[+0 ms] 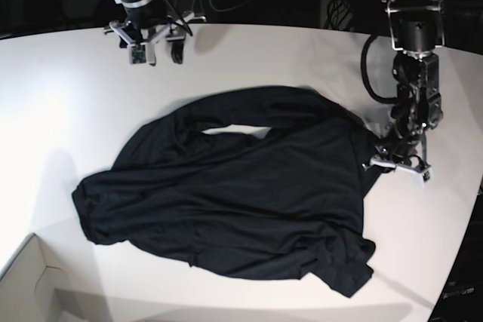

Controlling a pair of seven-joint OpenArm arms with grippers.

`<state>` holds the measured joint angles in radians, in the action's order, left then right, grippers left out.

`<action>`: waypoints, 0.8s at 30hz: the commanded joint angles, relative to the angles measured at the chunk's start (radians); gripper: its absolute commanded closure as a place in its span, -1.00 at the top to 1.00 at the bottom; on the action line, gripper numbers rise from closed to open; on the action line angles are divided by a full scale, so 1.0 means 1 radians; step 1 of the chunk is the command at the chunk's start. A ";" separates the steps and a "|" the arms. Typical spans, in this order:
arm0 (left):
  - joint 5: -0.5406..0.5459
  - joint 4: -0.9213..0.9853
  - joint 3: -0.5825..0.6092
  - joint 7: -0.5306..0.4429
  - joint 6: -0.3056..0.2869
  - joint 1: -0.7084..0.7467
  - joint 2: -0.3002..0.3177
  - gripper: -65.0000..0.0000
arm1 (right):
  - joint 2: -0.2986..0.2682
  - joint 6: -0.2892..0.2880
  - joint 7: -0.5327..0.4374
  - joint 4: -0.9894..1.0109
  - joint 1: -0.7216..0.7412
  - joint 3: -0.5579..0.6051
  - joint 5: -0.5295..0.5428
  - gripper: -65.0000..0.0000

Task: Layout the t-shirt on the table in an organized manner, then fold the t-shirt properly
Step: 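Grasp shirt corners with both grippers and pull them apart to spread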

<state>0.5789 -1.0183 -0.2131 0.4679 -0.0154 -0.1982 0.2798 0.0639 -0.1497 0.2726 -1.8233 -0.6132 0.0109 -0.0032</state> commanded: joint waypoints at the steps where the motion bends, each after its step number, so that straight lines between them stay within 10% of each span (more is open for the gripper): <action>1: -0.009 -0.018 -0.016 0.044 0.010 0.016 0.023 -0.98 | 0.000 0.000 -0.025 -0.020 -0.003 0.010 0.004 -0.04; 12: -0.007 -0.328 -0.323 0.045 0.010 0.217 0.037 -0.99 | 0.001 0.003 -0.014 0.056 0.201 0.039 0.004 0.09; 24: -0.012 -0.343 -0.374 0.047 0.010 0.230 0.035 -0.99 | -0.002 0.005 0.139 0.307 0.464 0.039 0.002 0.05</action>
<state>0.5655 -1.3457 -0.5808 0.5346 -0.0002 0.0410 0.2985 0.0608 -0.1375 0.4011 -1.5066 -0.1535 0.0490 -0.0036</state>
